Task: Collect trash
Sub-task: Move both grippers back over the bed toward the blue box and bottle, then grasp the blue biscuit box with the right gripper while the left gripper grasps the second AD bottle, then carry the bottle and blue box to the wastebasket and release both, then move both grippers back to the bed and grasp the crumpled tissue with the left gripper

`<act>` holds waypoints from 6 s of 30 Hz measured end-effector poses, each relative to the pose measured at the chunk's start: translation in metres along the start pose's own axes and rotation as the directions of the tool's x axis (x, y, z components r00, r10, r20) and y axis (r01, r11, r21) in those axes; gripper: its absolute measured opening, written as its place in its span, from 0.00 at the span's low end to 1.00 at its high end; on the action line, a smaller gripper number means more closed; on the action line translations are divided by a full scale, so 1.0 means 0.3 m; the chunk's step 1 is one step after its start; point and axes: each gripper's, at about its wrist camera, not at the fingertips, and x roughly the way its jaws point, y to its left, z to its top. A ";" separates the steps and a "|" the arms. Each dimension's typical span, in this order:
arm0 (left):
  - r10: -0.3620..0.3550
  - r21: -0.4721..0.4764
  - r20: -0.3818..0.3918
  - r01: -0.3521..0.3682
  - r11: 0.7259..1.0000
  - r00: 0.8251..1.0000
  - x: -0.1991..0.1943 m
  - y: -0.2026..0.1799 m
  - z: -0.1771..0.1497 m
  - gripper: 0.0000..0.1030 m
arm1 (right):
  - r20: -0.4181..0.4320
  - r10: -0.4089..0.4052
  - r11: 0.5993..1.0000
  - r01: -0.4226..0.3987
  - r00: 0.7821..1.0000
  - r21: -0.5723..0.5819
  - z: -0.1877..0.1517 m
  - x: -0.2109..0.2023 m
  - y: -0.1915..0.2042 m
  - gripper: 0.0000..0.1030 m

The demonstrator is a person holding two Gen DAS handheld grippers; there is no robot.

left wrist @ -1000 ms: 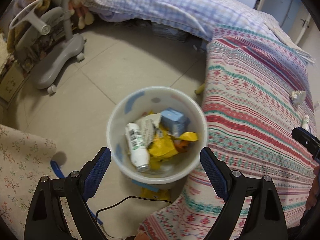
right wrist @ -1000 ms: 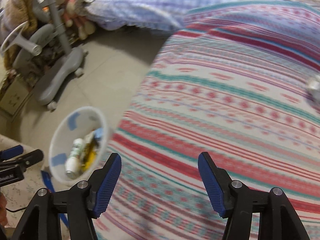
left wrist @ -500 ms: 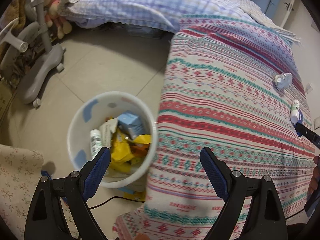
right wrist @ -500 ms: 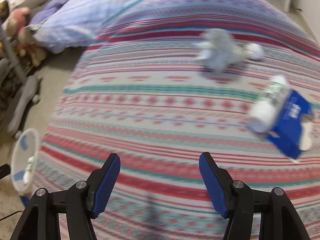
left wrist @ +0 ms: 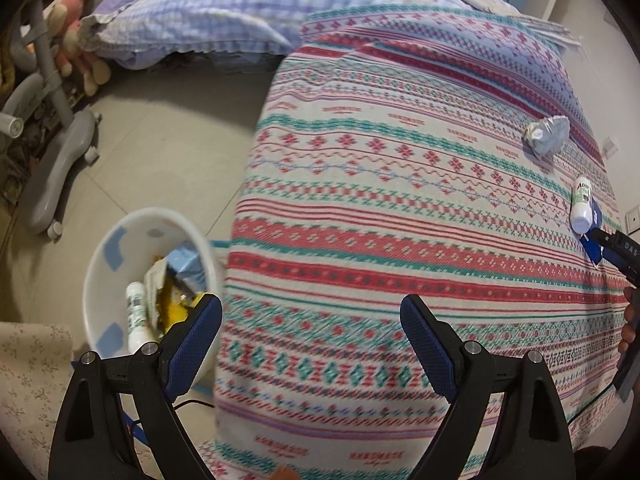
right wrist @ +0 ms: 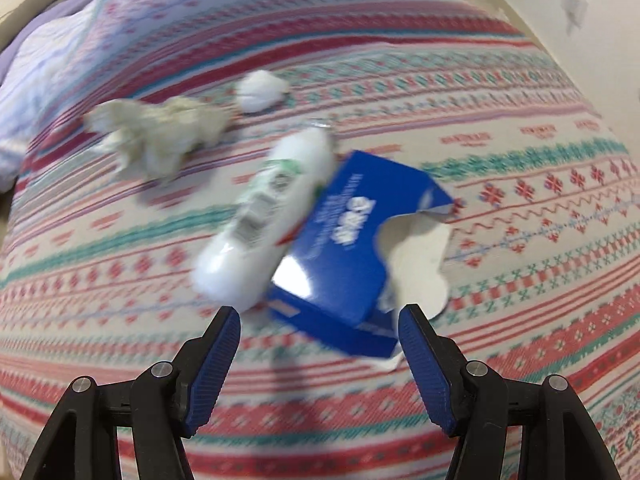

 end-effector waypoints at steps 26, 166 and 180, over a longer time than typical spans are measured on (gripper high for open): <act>-0.065 0.077 -0.008 0.065 0.995 0.998 0.049 -0.308 0.096 0.90 | 0.026 -0.047 0.998 0.048 0.999 -0.047 0.089 0.126 -0.008 0.56; 0.129 -0.432 -0.002 -0.117 0.894 0.992 -0.047 0.880 -0.236 0.89 | -0.359 0.543 0.572 -0.647 0.759 -0.503 -0.545 -0.094 1.339 0.69; 0.077 -0.370 0.033 -0.060 0.927 0.996 -0.072 0.718 -0.176 0.89 | -0.196 0.407 0.714 -0.445 0.892 -0.541 -0.428 -0.144 1.085 0.72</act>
